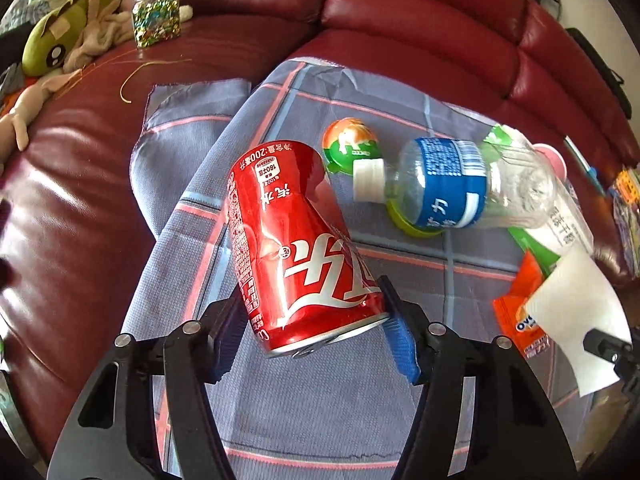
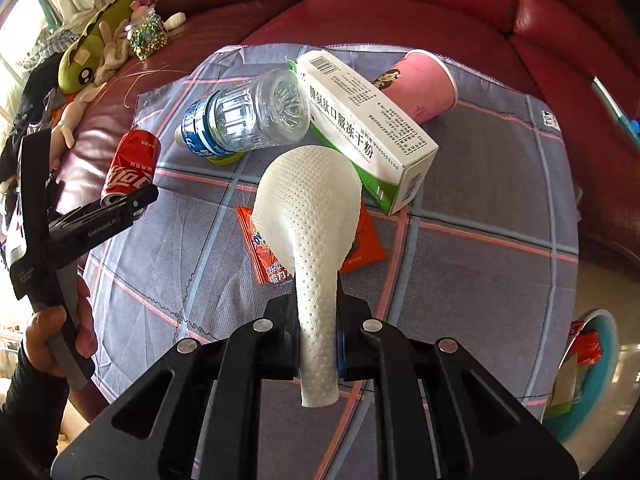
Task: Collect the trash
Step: 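Grasp the white tissue with right tool while left tool grasps the red cola can, then carry the cola can and tissue with both tools over the teal bin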
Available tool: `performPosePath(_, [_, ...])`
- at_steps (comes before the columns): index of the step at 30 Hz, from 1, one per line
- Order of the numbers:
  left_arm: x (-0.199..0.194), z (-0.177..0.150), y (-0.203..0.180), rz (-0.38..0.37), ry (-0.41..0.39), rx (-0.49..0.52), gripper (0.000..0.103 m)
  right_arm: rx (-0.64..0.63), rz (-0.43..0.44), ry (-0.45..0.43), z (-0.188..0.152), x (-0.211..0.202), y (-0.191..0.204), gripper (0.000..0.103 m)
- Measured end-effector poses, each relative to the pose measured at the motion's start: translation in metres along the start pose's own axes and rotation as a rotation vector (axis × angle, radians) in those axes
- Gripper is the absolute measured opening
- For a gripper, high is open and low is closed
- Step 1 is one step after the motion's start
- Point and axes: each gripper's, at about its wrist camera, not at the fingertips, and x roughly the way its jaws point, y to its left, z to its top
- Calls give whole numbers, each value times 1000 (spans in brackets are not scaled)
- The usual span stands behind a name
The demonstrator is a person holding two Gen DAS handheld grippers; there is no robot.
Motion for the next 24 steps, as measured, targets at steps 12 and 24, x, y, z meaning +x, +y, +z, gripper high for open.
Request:
performPosePath(12, [-65,-41,-71,-161,-44,177,63,73,-25,-83,-35,-50,-48,12])
performPosePath(24, [-96,-77,-221,-356,-49,452,63,275,-117,-169,-101,-114,-168,12])
